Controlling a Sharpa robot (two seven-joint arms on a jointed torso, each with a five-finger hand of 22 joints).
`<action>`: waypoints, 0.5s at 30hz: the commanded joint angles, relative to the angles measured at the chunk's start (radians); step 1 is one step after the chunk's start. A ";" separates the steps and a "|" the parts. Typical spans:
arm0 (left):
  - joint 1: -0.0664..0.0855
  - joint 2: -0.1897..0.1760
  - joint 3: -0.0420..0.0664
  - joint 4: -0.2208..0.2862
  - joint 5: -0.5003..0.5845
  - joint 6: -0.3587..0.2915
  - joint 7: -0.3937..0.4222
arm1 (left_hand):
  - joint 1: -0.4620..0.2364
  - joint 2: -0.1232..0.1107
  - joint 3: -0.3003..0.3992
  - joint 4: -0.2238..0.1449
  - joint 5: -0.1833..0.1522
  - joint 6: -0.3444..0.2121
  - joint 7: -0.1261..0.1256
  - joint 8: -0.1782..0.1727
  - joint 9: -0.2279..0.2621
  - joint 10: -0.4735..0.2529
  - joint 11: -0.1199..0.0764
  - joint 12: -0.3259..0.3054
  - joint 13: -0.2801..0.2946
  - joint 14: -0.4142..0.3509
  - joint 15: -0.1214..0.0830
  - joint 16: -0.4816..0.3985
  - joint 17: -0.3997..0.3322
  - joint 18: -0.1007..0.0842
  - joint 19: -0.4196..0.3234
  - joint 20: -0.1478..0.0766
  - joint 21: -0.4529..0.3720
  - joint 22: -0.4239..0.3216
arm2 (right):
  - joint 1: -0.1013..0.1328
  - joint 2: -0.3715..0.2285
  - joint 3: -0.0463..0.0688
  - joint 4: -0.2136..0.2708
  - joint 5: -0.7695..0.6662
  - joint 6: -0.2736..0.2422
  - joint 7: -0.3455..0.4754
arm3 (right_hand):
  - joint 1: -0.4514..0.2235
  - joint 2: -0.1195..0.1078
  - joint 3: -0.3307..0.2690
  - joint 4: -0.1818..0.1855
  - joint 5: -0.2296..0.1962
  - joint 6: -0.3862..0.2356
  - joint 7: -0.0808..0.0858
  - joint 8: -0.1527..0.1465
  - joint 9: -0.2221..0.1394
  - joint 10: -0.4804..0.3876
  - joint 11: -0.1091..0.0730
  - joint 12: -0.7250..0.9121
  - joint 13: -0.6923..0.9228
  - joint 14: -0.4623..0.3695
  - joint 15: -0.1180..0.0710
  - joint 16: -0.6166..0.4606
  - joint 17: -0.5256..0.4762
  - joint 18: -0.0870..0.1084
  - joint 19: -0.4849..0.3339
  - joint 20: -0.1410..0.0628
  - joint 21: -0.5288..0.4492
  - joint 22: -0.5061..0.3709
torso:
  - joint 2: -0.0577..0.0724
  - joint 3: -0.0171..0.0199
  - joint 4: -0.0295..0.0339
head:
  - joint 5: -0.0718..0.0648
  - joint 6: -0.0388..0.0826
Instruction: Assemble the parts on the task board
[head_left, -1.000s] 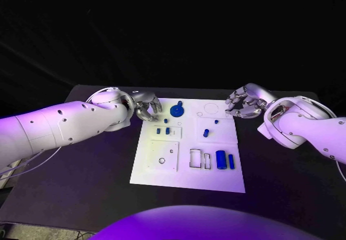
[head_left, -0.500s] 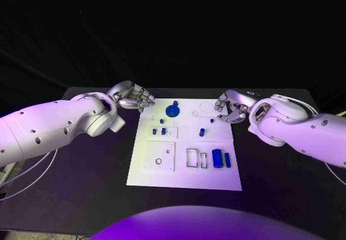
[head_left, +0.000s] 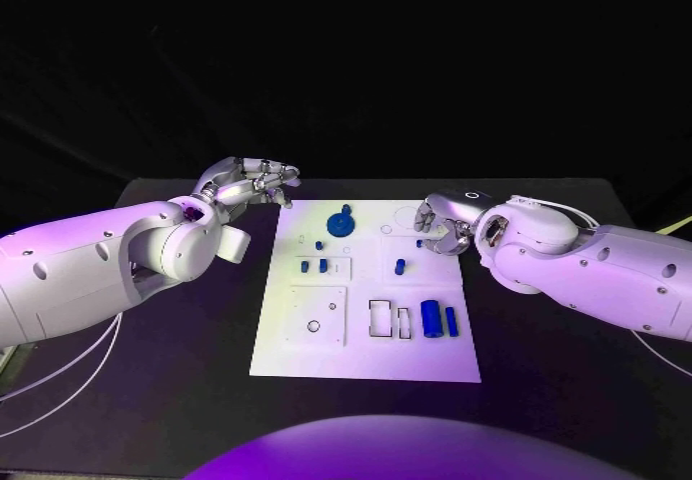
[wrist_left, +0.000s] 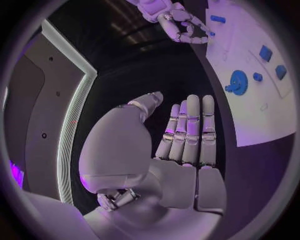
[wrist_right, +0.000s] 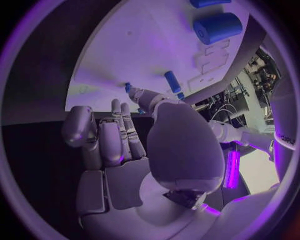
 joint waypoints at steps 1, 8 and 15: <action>-0.001 -0.001 0.001 0.008 0.082 0.029 0.066 | -0.002 0.006 -0.007 0.002 -0.006 0.000 -0.004 0.004 -0.001 0.009 0.000 0.007 0.001 0.000 -0.006 -0.005 -0.001 0.012 0.006 -0.005 -0.005 -0.002 | -0.006 0.009 -0.001 -0.006 -0.047 0.039 -0.009 | 0.005 0.000 0.004 -0.006 -0.005 0.010 0.000 -0.004 -0.001 0.012 -0.002 -0.007 -0.003 0.008 0.002 0.011 0.005 -0.018 0.012 0.001 0.014 0.128 | 0.001 0.0015 -0.0018 | 0.001 0.001; -0.001 0.000 0.001 0.012 0.088 0.029 0.069 | -0.001 0.007 -0.007 0.001 -0.009 0.001 -0.005 0.006 -0.001 0.011 -0.001 0.009 0.002 0.000 -0.007 -0.005 -0.002 0.012 0.007 -0.005 -0.006 -0.004 | -0.019 0.022 -0.001 -0.015 -0.048 0.044 -0.008 | 0.001 0.006 0.016 -0.010 -0.003 0.028 -0.006 0.000 -0.002 0.038 -0.007 -0.014 -0.010 0.018 -0.001 0.034 0.029 -0.024 0.029 -0.001 0.059 0.146 | 0.001 0.0014 -0.0005 | 0.004 -0.001; -0.001 -0.001 0.001 0.013 0.089 0.030 0.064 | 0.002 0.008 -0.006 -0.001 -0.010 0.002 -0.006 0.007 -0.001 0.012 -0.002 0.011 0.002 0.001 -0.008 -0.006 -0.003 0.013 0.008 -0.006 -0.007 -0.005 | -0.027 0.031 -0.002 -0.031 -0.052 0.052 -0.015 | 0.001 0.016 0.038 -0.018 -0.005 0.052 -0.016 0.010 0.002 0.079 -0.017 -0.021 -0.014 0.030 -0.009 0.059 0.053 -0.034 0.053 -0.007 0.119 0.167 | 0.000 0.0021 -0.0014 | 0.007 -0.004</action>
